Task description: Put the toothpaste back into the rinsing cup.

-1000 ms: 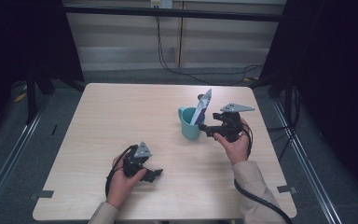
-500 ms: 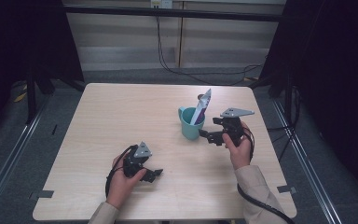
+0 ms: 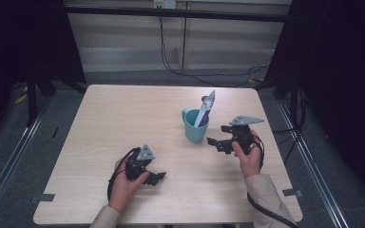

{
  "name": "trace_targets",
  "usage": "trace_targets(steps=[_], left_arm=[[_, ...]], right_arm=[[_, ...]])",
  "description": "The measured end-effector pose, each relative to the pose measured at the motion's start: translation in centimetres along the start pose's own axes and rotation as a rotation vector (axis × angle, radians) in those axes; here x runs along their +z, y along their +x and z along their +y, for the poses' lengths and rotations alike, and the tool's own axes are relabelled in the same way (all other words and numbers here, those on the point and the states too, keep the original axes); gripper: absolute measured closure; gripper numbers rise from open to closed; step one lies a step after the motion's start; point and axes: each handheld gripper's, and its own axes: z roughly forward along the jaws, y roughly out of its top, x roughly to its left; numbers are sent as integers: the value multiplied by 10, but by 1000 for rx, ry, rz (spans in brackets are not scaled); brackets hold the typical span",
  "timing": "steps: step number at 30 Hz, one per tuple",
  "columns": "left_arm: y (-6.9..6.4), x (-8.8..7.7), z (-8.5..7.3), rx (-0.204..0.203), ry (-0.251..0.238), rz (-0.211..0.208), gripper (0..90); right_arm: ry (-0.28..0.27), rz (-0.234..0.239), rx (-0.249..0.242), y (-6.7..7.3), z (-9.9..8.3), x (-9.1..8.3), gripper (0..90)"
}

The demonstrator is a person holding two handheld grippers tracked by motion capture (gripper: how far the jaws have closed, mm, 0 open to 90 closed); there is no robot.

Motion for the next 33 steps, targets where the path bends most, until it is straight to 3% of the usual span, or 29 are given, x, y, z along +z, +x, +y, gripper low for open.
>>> trace_targets(steps=[33], left_arm=[[0, 0, 0, 0, -1, 1, 115]], right_arm=[[57, 27, 12, 3, -56, -13, 153]])
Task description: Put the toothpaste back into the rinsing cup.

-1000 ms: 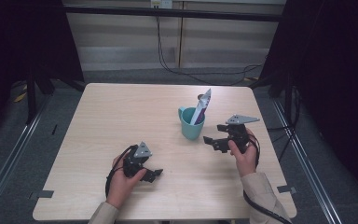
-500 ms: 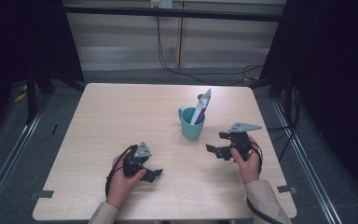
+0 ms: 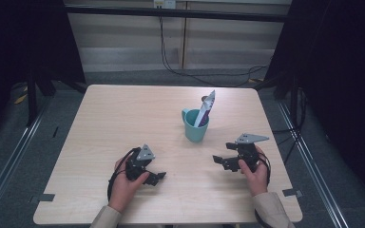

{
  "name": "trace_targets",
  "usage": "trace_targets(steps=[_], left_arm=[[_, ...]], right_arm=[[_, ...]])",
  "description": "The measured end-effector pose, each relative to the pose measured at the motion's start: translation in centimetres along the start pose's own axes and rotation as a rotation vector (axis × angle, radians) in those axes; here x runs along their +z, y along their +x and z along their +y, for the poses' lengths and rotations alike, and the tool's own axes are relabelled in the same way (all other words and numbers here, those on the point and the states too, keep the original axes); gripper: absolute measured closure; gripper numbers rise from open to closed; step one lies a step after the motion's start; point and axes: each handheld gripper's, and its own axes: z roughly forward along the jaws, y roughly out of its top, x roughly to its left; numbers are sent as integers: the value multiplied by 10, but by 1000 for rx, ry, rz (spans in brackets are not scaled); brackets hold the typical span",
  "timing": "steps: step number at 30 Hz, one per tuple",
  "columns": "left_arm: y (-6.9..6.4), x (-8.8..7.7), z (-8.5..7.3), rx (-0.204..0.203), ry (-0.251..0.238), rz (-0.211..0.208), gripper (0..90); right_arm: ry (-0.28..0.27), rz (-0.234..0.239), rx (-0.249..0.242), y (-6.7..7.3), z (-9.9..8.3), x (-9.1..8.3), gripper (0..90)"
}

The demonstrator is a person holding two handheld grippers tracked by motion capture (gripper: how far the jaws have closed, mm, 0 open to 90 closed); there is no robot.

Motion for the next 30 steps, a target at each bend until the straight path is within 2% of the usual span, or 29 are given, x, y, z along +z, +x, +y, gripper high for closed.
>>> trace_targets(steps=[9, 19, 25, 30], left_arm=[[0, 0, 0, -1, 0, 0, 115], [0, 0, 0, -1, 0, 0, 115], [0, 0, 0, 0, 0, 1, 115], [0, 0, 0, -1, 0, 0, 115]], right_arm=[[43, -11, -5, -2, -18, 0, 153], [82, -19, -8, -1, -30, 1, 153], [119, -33, -43, 2, -35, 4, 148], [126, -40, -63, 4, -35, 5, 147]])
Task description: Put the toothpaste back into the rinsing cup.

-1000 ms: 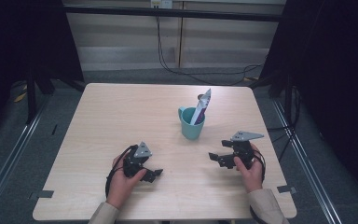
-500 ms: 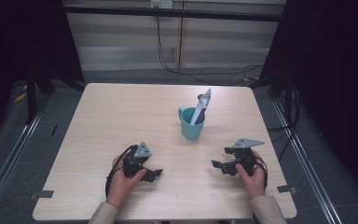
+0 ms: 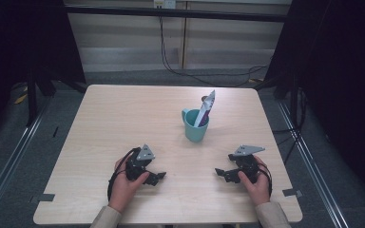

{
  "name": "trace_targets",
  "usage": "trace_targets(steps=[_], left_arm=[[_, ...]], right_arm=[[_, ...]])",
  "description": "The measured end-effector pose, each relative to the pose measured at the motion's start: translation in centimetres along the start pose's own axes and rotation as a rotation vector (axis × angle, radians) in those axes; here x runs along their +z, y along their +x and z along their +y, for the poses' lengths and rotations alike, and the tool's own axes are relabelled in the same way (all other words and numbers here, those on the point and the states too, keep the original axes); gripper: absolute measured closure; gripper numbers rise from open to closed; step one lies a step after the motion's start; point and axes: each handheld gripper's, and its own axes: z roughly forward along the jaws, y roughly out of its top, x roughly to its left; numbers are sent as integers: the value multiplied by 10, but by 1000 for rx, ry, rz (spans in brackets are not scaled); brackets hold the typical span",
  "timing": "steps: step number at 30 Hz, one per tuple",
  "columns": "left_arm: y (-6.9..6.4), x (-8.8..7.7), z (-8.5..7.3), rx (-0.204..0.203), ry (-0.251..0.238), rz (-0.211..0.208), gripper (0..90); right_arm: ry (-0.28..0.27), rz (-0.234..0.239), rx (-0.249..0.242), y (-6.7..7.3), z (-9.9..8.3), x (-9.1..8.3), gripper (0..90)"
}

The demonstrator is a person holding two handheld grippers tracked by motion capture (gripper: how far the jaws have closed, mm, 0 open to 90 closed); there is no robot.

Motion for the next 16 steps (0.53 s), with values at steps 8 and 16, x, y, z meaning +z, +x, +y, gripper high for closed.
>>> trace_targets(steps=[8, 16], left_arm=[[0, 0, 0, 0, 0, 0, 115], [0, 0, 0, 0, -1, 0, 115]], right_arm=[[21, -29, -51, 5, 0, 1, 136], [24, -34, -45, 4, 0, 1, 128]])
